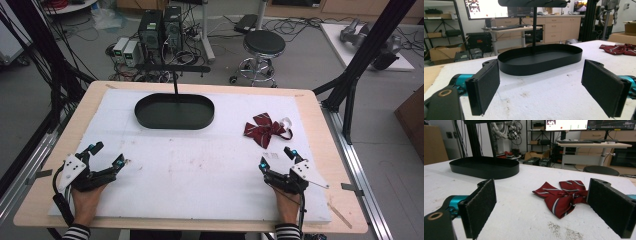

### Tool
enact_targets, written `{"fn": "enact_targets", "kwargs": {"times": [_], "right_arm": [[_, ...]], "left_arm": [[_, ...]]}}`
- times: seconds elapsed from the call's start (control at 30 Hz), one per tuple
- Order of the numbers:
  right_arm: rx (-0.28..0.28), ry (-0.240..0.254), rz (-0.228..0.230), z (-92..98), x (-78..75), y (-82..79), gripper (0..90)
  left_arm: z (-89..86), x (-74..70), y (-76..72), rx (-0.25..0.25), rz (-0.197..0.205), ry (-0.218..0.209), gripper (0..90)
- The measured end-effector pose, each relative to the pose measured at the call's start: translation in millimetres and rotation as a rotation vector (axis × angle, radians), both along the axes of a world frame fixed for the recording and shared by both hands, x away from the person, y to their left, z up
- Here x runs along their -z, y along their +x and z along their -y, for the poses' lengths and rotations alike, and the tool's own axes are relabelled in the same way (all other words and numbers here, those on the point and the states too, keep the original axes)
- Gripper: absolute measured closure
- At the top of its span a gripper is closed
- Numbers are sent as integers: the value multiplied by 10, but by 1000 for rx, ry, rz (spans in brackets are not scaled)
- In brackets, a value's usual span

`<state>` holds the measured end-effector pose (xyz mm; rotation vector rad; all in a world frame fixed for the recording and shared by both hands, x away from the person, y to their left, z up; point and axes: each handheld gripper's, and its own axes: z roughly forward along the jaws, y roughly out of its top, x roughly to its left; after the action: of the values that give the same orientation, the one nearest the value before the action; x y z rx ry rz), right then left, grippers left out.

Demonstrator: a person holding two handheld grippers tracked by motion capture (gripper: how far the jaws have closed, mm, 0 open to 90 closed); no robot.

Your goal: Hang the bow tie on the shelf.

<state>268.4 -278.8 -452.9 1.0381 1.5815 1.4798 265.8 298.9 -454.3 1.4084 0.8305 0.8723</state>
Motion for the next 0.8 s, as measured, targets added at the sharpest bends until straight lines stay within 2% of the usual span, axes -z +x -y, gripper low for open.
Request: {"fn": "enact_targets", "kwargs": {"times": [0.33, 0.5, 0.67, 0.8], "right_arm": [[7, -4, 0, -8, -1, -1, 81], [15, -8, 5, -19, 0, -7, 81], [43, 5, -6, -14, -2, -2, 81], [41, -4, -9, -17, -4, 7, 81]], "left_arm": [[-2, -2, 5, 1, -7, 1, 157], [4, 1, -8, -6, 6, 7, 157], [0, 0, 1, -5, 0, -1, 156], [1, 0, 0, -3, -1, 1, 156]]}}
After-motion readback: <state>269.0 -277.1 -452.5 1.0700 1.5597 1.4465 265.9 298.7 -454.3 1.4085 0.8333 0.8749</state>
